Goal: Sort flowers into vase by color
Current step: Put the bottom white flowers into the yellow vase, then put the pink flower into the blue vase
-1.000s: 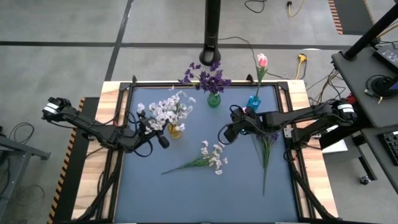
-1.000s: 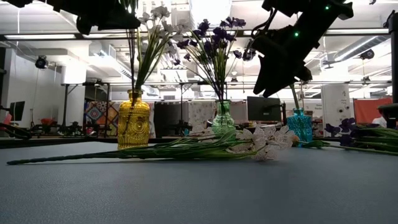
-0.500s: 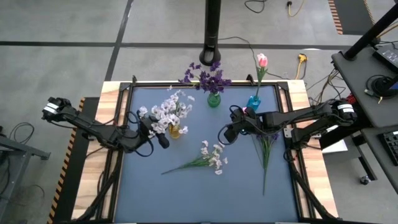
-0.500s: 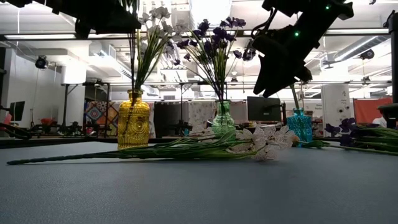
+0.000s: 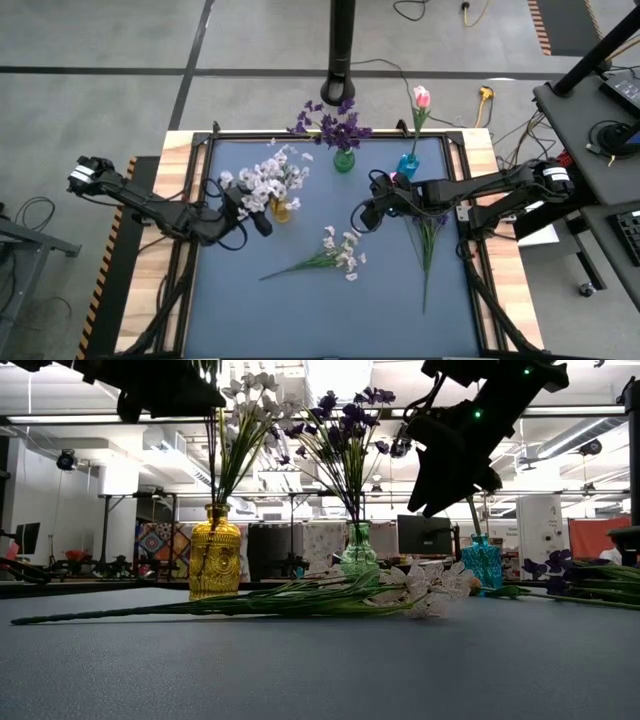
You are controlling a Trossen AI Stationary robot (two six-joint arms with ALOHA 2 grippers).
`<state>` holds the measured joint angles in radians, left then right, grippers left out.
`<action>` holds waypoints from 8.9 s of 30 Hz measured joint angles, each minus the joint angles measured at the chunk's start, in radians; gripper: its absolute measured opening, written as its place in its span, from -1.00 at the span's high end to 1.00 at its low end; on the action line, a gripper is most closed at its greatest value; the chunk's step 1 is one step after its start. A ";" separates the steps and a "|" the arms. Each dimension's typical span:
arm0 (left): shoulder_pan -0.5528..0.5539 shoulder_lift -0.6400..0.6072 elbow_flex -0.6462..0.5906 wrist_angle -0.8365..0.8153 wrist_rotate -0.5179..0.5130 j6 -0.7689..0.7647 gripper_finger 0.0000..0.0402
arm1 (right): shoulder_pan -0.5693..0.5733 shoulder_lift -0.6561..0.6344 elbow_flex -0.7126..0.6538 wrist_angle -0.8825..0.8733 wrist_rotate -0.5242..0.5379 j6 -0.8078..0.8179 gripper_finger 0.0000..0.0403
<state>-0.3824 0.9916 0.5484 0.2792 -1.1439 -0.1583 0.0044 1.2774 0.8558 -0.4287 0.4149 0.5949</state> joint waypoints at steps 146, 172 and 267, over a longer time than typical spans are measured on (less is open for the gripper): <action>-0.383 0.308 0.388 -1.308 0.445 -1.187 -0.42 | -0.244 0.060 -0.276 0.071 -0.113 0.092 0.91; -0.383 0.308 0.385 -1.301 0.392 -1.186 -0.42 | -0.140 -0.447 -0.324 0.752 0.212 -0.315 0.91; -0.383 0.309 0.384 -1.302 0.391 -1.182 -0.42 | -0.483 -0.333 -0.457 1.456 0.426 -0.933 0.75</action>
<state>-0.7654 1.3006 0.9325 -1.0225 -0.7532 -1.3402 -0.4786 0.9443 0.3992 1.0277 0.8407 -0.3384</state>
